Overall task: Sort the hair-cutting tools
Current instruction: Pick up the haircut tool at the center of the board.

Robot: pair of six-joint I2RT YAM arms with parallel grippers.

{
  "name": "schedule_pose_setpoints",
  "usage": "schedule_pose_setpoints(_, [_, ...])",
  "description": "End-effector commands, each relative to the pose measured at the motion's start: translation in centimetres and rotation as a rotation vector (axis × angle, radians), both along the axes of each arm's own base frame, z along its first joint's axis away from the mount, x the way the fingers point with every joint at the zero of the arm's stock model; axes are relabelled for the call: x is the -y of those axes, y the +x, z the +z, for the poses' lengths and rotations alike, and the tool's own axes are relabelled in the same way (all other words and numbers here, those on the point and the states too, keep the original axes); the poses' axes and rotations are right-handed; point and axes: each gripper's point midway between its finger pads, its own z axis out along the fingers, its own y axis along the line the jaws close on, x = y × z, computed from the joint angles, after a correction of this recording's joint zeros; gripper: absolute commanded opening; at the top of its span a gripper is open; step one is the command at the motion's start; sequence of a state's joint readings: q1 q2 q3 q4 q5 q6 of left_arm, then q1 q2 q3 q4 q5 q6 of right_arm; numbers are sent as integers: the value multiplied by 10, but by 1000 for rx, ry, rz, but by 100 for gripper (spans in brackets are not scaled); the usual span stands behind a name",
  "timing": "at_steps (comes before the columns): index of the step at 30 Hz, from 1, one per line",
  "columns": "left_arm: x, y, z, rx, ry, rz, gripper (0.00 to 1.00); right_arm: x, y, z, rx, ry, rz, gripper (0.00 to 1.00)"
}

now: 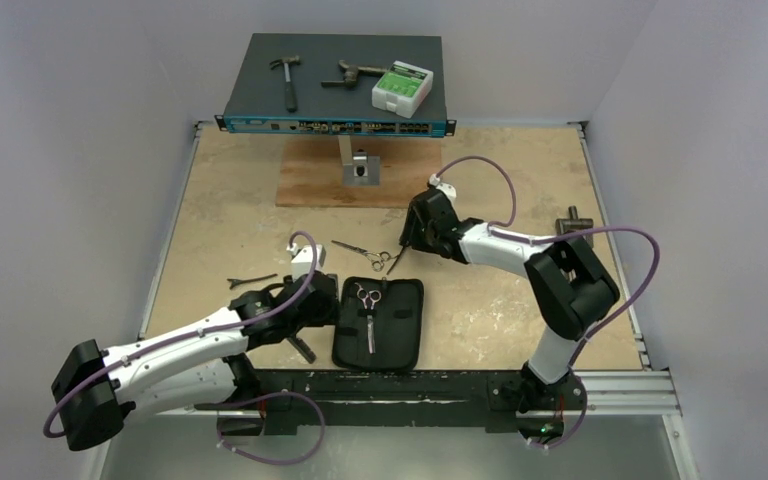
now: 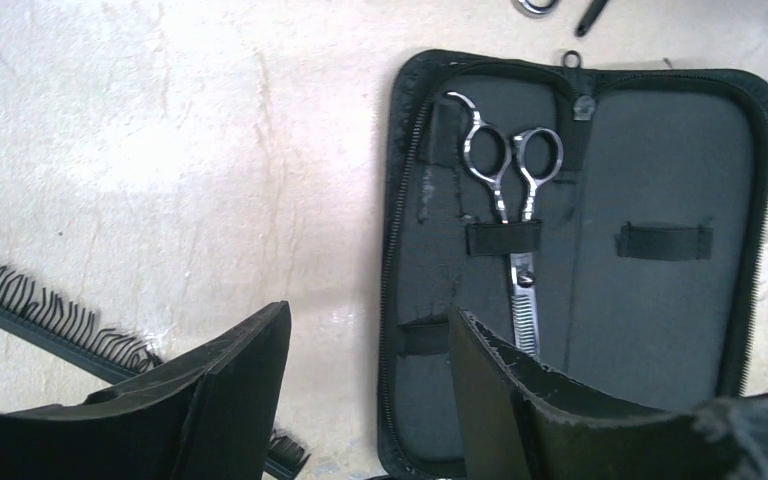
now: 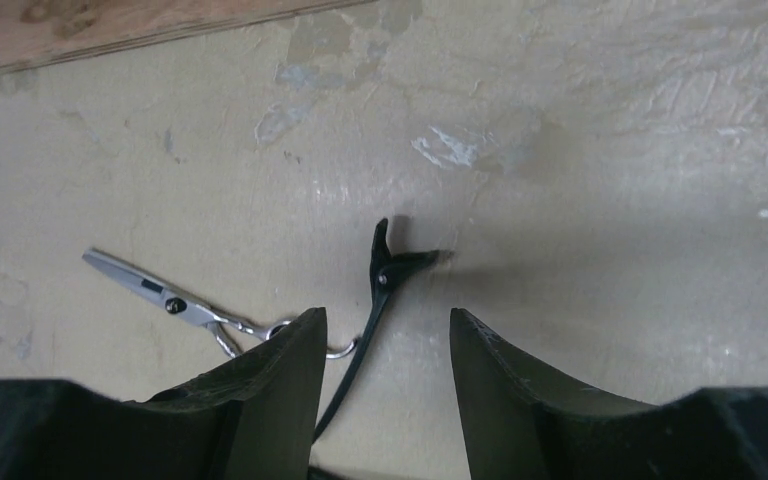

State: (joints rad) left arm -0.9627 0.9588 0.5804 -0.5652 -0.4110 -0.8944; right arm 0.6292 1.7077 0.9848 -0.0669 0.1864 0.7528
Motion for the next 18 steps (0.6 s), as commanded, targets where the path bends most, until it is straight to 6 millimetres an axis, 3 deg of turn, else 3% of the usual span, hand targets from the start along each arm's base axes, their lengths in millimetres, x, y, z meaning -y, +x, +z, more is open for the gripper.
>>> schedule_pose_setpoints(1, [-9, 4, -5, 37, -25, 72, 58, -12, 25, 13, 51, -23, -4, 47])
schedule_pose_setpoints(7, [-11, 3, -17, 22, -10, 88, 58, -12, 27, -5, 3, -92, 5, 36])
schedule_pose_setpoints(18, [-7, 4, -26, 12, -1, 79, 57, -7, 12, -19, -37, -136, 12, 37])
